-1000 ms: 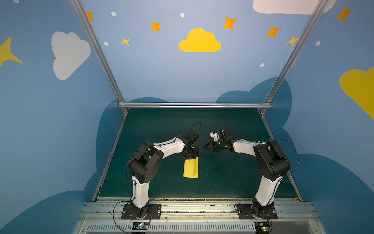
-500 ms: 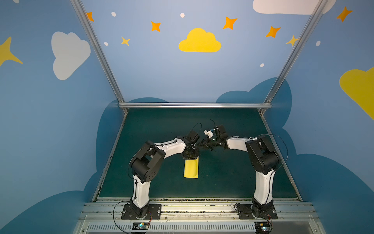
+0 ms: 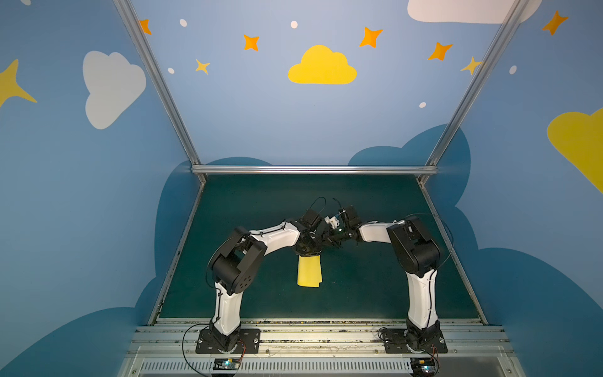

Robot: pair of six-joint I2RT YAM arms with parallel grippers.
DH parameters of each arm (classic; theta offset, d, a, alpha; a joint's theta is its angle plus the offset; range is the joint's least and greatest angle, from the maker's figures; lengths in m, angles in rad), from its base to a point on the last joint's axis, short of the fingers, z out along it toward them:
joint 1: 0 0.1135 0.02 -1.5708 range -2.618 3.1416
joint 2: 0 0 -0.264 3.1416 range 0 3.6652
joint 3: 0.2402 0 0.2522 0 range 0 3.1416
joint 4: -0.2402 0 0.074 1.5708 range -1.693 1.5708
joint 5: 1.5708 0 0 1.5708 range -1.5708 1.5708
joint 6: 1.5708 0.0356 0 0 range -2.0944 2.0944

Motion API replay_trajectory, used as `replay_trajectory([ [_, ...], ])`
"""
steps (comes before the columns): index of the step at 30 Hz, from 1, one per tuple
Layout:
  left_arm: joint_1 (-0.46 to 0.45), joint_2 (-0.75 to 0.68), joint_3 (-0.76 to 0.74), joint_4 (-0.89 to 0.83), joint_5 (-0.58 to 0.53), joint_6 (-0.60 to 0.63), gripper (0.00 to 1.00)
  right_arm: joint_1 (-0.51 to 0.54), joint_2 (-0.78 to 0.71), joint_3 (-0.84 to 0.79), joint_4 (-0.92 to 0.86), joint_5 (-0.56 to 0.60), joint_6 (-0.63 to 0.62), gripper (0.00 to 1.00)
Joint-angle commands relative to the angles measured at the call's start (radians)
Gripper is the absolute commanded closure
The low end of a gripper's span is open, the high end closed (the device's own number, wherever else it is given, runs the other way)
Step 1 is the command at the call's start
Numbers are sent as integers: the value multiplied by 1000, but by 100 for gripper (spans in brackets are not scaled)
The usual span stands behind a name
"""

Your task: Fold a paper plane with a square sheet of paper (fold left side to right side)

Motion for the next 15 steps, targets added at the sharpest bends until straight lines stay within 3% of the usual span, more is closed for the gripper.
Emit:
replay_trajectory([
  [1, -2, -14, 16, -12, 18, 13, 72, -8, 22, -15, -26, 17, -21, 100],
  [8, 2, -73, -4, -7, 51, 26, 56, -9, 26, -23, -35, 29, -28, 100],
  [15, 46, -239, -61, -46, 74, 52, 40, -9, 29, -27, -44, 33, -36, 100],
])
